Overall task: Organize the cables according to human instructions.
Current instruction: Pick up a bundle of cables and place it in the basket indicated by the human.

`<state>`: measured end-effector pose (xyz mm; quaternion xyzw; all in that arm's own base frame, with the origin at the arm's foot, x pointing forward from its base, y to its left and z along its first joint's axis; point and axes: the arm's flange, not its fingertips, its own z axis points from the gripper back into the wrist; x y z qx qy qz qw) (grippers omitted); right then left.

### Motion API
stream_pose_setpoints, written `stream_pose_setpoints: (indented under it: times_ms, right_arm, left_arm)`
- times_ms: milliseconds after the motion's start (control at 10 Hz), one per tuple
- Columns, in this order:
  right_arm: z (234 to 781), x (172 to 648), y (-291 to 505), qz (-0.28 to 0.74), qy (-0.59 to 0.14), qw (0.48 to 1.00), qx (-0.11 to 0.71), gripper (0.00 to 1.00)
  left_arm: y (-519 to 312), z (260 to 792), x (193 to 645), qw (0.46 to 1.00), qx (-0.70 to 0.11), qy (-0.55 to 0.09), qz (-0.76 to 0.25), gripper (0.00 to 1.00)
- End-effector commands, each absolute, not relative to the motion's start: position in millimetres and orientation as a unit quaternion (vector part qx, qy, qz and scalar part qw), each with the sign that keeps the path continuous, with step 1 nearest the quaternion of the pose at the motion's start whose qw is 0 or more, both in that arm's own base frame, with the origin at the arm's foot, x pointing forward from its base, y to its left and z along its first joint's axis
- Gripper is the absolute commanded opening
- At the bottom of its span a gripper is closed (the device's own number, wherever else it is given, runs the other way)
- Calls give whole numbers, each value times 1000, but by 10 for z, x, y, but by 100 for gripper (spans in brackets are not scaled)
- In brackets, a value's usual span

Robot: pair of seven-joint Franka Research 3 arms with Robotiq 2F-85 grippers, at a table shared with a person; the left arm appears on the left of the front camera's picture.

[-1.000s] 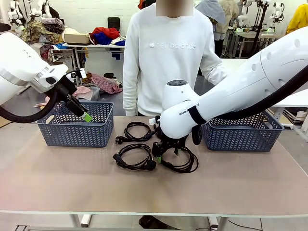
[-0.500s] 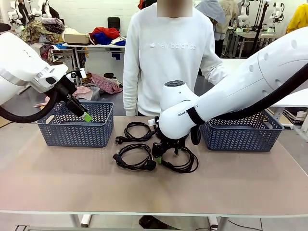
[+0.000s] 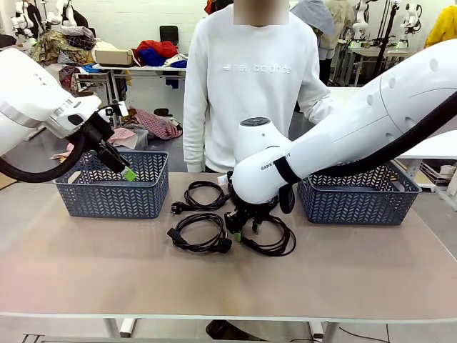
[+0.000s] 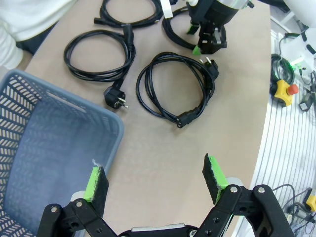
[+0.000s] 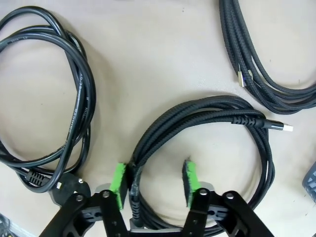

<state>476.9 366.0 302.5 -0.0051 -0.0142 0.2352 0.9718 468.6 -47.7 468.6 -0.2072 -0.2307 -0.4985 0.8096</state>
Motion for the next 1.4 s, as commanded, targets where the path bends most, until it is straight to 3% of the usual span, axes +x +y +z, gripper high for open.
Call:
stream_pose_setpoints:
  times_ms: [0, 100, 200, 300, 500, 900, 1300]
  right_arm:
    - [2964, 4801, 3716, 213, -10, 977, -25, 41]
    - [2968, 4794, 3734, 210, -8, 977, -25, 27]
    - [2972, 4786, 3748, 207, -8, 978, -25, 23]
    - [2973, 4778, 3754, 203, -8, 979, -21, 9]
    - [2969, 4743, 3765, 191, -5, 981, -24, 0]
    - [3100, 4562, 3723, 173, -12, 984, -49, 0]
    - [3519, 4447, 3707, 236, 20, 970, -46, 0]
  left_arm:
    - [-472, 4685, 4664, 805, -218, -239, -497, 100]
    - [-472, 4685, 4664, 805, -218, -239, -497, 100]
    - [-472, 4685, 4664, 805, -218, -239, -497, 100]
    - [-472, 4685, 4664, 805, -218, -239, -497, 100]
    - [-472, 4685, 4664, 805, -218, -239, -497, 100]
    - [-472, 4685, 4664, 805, -218, -239, -497, 100]
    - [-472, 4685, 4664, 805, -218, -239, -497, 100]
